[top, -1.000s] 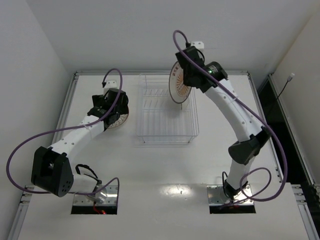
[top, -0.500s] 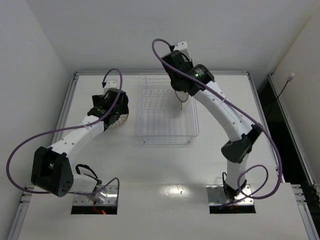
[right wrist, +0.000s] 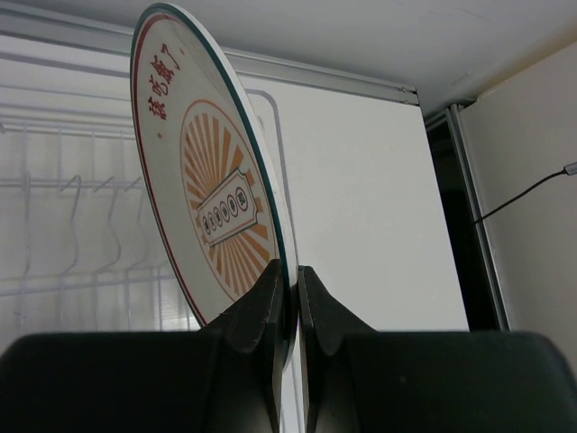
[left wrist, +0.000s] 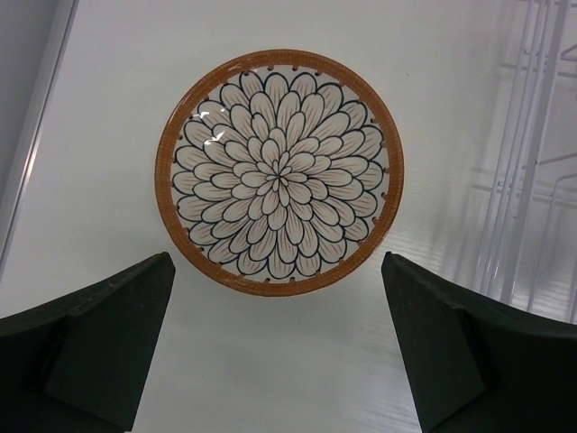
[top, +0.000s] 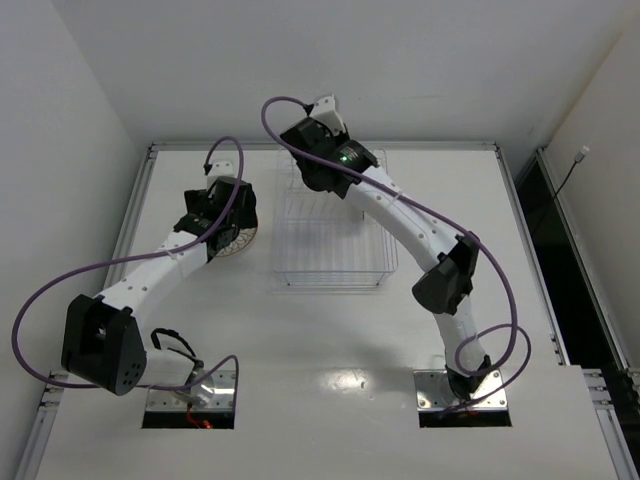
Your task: Load the plates into the dish rack
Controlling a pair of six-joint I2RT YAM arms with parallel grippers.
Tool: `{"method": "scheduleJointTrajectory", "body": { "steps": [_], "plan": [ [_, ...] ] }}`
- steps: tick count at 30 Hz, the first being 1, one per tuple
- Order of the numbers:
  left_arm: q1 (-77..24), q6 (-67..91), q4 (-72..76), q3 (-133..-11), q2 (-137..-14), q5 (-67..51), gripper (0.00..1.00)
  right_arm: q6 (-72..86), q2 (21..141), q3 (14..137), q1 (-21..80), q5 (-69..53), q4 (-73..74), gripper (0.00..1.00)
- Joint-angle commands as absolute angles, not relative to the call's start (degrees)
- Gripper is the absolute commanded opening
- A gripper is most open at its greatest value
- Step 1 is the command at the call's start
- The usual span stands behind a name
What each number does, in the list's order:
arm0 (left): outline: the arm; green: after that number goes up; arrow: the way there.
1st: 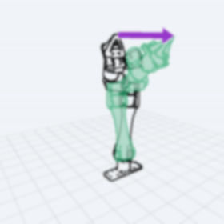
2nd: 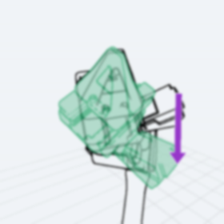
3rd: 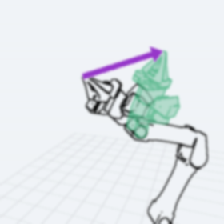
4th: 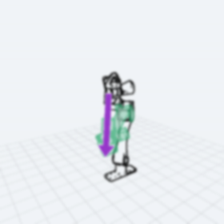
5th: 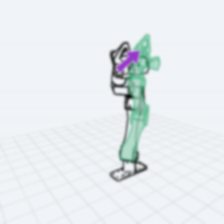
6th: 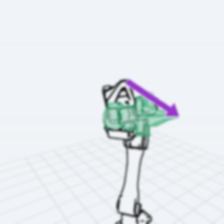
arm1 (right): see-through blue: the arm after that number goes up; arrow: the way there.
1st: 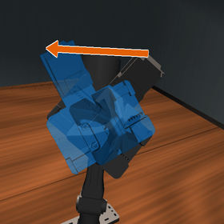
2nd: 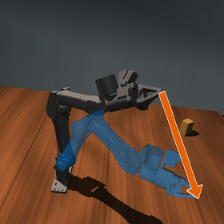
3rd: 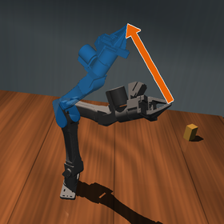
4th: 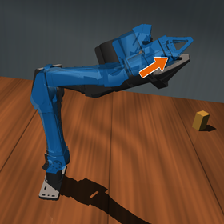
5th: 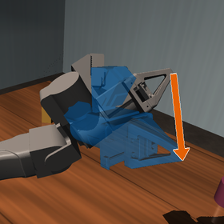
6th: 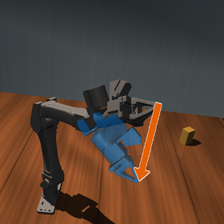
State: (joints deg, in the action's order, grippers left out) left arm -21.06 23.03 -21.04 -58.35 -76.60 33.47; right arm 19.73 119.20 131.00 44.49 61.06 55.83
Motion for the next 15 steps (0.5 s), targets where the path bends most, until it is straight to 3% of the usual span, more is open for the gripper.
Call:
{"method": "scheduleJointTrajectory", "body": {
  "steps": [1,15],
  "plan": [
    [-21.5,23.6,-20.5,-60.5,-74.7,32.9,1.0,21.6,122.2,134.1,45.4,67.7,53.1,0.0],
    [-21.5,24.2,-20.5,-60.5,-74.2,31.8,1.0,23.0,128.0,133.6,45.4,74.3,54.4,0.0]
  ]
}}
